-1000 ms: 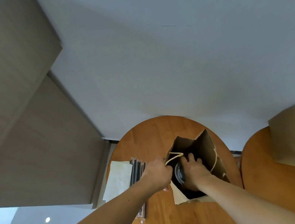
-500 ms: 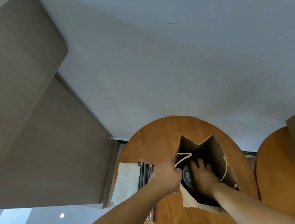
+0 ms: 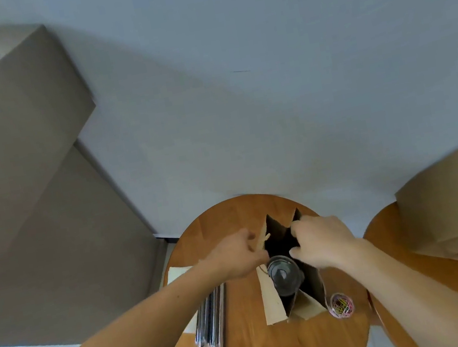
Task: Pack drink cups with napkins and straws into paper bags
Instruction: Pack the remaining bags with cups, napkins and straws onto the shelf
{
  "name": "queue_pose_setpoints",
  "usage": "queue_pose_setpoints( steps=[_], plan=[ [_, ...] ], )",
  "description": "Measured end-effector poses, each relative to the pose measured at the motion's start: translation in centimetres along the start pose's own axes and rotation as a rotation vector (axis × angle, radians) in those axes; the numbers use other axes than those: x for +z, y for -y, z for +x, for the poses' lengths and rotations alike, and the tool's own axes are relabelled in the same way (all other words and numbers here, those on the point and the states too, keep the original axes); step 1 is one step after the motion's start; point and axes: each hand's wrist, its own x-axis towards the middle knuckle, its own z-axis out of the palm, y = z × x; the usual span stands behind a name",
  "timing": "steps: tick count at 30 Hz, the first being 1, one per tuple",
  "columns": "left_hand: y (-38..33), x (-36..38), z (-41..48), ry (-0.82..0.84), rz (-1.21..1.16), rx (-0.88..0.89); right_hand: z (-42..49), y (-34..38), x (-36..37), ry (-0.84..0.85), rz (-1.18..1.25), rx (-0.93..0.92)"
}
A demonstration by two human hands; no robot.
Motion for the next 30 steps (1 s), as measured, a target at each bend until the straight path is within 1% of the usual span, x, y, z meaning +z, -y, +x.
queue_pose_setpoints(
  steps=[2, 4, 6, 9, 11, 13, 16, 18, 20, 23, 25, 27, 30],
  plan=[
    [-0.3, -1.6, -0.4, 0.083, -0.028, 0.056, -0.4, -1.1, -1.7, -0.055, 0.004, 0.019],
    [-0.1, -3.1, -0.8, 0.1, -0.028, 0.089, -0.1, -1.3, -2.9, -0.113, 0.059, 0.027],
    [0.7, -4.7, -1.0, 0.024, 0.007, 0.079, 0.6, -0.5, -3.8, -0.16, 0.149, 0.009],
    [2.9, -6.7, -0.9, -0.104, 0.169, -0.003, 2.7, 2.3, -3.9, -0.177, 0.218, -0.046],
    [4.6, -7.6, -1.1, -0.14, 0.218, -0.058, 4.3, 4.7, -3.4, -0.153, 0.226, -0.091],
    [6.4, -8.2, -1.5, -0.15, 0.214, -0.11, 6.1, 7.4, -2.5, -0.09, 0.218, -0.12],
    [9.4, -8.7, -1.9, -0.148, 0.165, -0.17, 8.7, 11.1, -0.4, 0.0, 0.237, -0.125],
    [11.3, -8.8, -2.2, -0.119, 0.132, -0.184, 10.1, 13.4, 2.0, 0.031, 0.287, -0.114],
    [13.6, -8.5, -2.2, -0.093, 0.122, -0.188, 11.3, 15.2, 5.1, 0.069, 0.362, -0.077],
    [17.4, -7.0, -2.2, -0.124, 0.057, -0.242, 12.7, 17.6, 10.1, 0.168, 0.479, -0.029],
    [19.8, -5.9, -1.9, -0.142, 0.017, -0.292, 13.4, 18.9, 13.1, 0.241, 0.581, 0.04],
    [21.7, -4.9, -1.3, -0.135, 0.003, -0.318, 14.3, 20.0, 15.6, 0.263, 0.69, 0.151],
    [24.0, -3.7, -0.3, -0.12, -0.018, -0.356, 15.8, 21.3, 18.4, 0.243, 0.765, 0.288]
  ],
)
